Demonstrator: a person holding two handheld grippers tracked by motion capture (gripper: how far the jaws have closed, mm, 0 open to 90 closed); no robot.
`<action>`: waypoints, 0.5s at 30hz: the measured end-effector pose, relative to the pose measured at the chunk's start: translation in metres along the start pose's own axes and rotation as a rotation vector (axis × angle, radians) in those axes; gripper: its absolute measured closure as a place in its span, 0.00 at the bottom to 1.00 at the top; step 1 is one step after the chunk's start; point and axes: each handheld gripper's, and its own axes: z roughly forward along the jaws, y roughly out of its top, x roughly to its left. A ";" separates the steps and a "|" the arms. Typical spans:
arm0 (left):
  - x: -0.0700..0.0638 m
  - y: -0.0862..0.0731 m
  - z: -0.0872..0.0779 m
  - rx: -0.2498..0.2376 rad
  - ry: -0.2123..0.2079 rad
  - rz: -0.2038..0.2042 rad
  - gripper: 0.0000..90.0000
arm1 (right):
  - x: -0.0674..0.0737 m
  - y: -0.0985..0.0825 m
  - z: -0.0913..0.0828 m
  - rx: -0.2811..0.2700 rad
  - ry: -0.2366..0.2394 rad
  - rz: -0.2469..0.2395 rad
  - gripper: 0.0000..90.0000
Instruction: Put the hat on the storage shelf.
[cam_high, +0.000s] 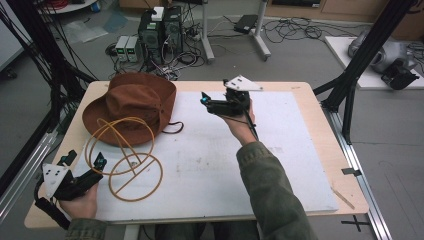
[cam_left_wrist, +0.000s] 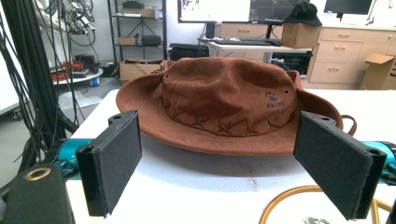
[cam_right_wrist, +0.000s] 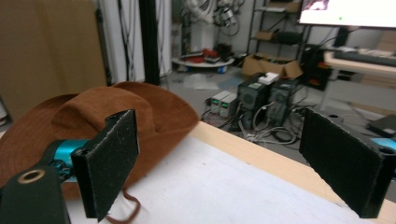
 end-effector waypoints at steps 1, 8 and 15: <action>0.000 0.000 0.000 0.002 0.001 0.000 0.17 | 0.002 0.002 0.006 0.008 0.009 -0.006 0.13; 0.001 -0.001 0.001 0.008 -0.004 -0.004 0.17 | 0.022 0.017 0.059 0.084 0.106 -0.059 0.13; 0.001 0.000 0.001 0.001 -0.011 -0.019 0.17 | 0.036 0.023 0.096 0.172 0.156 -0.098 0.13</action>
